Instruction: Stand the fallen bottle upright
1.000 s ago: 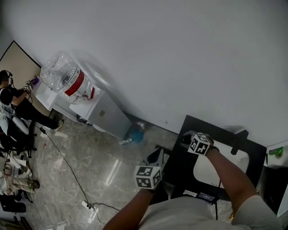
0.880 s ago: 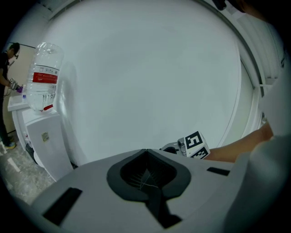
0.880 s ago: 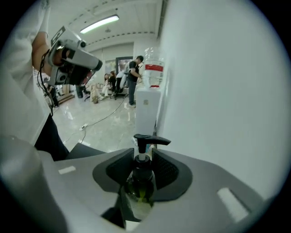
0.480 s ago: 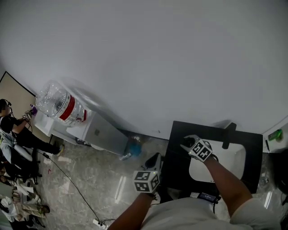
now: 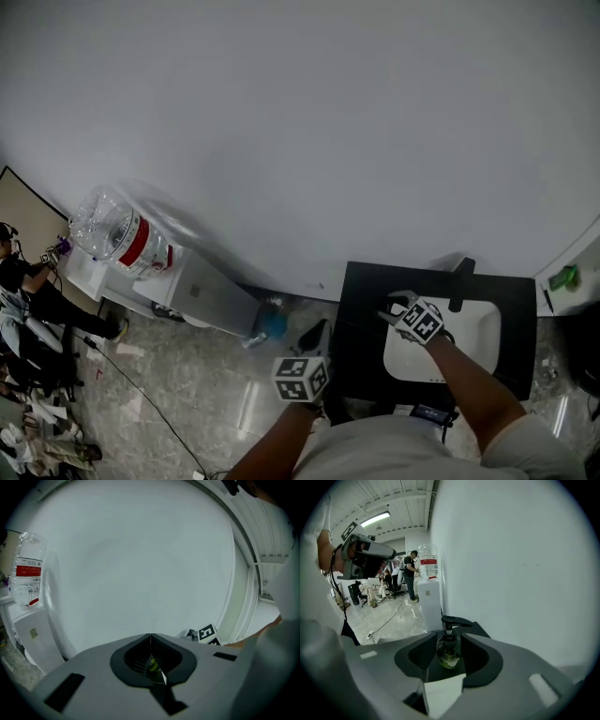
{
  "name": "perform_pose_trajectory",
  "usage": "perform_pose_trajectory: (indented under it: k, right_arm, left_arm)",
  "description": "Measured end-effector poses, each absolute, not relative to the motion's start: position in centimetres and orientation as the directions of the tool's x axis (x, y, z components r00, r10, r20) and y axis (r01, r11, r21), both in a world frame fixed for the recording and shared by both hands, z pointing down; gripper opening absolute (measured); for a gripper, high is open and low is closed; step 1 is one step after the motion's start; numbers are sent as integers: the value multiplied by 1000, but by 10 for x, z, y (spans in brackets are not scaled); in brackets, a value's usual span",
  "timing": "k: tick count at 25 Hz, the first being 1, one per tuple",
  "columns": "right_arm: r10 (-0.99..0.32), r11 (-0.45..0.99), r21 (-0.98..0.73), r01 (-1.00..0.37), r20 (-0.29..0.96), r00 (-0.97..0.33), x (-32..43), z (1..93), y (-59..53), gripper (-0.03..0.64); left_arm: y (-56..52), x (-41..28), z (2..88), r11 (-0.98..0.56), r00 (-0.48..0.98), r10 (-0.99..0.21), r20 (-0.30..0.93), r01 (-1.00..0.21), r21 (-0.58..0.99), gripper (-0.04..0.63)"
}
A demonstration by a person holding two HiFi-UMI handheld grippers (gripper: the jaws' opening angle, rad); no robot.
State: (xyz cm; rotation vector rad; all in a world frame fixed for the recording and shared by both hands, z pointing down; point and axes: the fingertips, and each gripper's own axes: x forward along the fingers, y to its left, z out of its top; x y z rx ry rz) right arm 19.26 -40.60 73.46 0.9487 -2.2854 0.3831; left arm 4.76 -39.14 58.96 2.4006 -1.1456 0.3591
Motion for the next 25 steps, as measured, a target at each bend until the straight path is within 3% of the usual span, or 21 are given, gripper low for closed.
perform_pose_trajectory:
  k: [4, 9, 16, 25]
  right_arm:
    - [-578, 651, -54, -757, 611, -540, 199, 704, -389, 123]
    - [-661, 661, -58, -748, 426, -617, 175, 601, -385, 3]
    - [-748, 631, -122, -766, 167, -643, 157, 458, -399, 3]
    - [-734, 670, -79, -738, 78, -675, 142, 388, -404, 1]
  left_arm:
    - [-393, 56, 578, -550, 623, -682, 384, -782, 292, 8]
    - [-404, 72, 536, -561, 618, -727, 300, -786, 259, 8]
    - [-423, 84, 453, -551, 577, -800, 163, -815, 182, 8]
    - [-433, 99, 396, -532, 542, -836, 87, -839, 115, 7]
